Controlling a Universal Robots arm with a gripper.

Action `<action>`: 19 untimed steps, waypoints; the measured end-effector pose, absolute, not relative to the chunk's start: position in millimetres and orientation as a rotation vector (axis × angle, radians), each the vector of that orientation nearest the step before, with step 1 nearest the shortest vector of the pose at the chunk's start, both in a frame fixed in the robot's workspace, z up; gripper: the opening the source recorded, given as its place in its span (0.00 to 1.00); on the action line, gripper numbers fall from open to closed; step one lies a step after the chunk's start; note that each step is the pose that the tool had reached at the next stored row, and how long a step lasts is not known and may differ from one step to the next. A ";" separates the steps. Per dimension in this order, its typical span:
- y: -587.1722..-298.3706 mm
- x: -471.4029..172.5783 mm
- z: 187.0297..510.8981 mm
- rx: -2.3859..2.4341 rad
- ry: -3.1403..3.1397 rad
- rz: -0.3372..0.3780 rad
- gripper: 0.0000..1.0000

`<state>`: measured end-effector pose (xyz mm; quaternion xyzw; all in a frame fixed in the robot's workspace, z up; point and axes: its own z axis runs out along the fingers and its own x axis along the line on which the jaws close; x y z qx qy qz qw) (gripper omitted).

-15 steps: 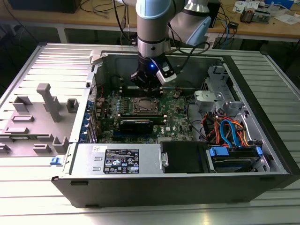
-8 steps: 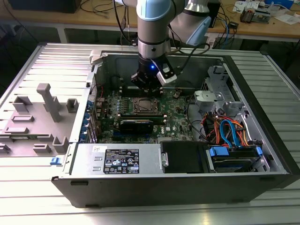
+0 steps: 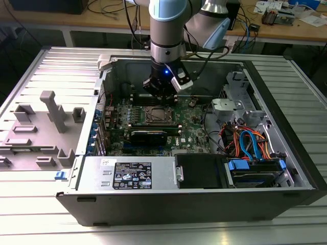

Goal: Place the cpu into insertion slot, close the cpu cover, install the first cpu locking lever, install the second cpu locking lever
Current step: 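Install the first cpu locking lever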

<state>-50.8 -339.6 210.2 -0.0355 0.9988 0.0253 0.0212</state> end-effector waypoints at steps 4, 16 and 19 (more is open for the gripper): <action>-339.7 -49.8 210.2 -0.110 3.097 0.076 0.11; -339.6 -48.8 208.8 -0.110 3.096 0.074 0.11; -339.7 -49.0 208.4 -0.110 3.097 0.070 0.11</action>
